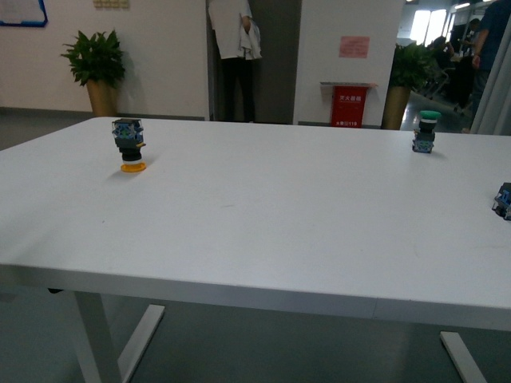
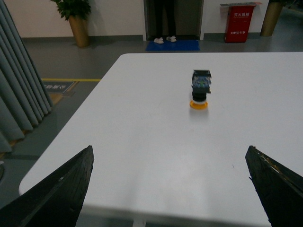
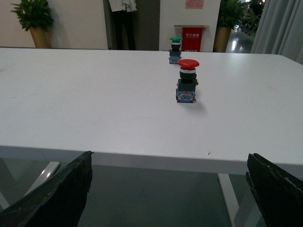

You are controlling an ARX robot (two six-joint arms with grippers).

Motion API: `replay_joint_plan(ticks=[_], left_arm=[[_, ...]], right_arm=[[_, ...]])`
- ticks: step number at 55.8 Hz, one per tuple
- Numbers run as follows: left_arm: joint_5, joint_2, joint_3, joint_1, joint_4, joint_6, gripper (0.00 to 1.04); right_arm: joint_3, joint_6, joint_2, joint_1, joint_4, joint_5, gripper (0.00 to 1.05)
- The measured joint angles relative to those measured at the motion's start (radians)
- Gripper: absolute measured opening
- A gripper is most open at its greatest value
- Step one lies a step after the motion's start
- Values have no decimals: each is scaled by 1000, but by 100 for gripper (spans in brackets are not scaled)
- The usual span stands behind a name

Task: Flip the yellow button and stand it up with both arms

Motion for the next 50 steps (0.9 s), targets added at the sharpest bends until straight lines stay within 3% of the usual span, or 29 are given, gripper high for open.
replay_joint_plan(ticks=[13,22,36,50], left_arm=[[-11,428,428,-74,-77,31,99],[43,644,721,-142,-203,0,99],[95,845,972,-151,-332,-86,99],[89,958,1073,-138,-386,-122,99]], right_arm=[[0,0,0,0,0,0,98],[0,0,0,0,0,0,98],[0,0,0,0,0,0,98],[0,0,0,0,0,0,98]])
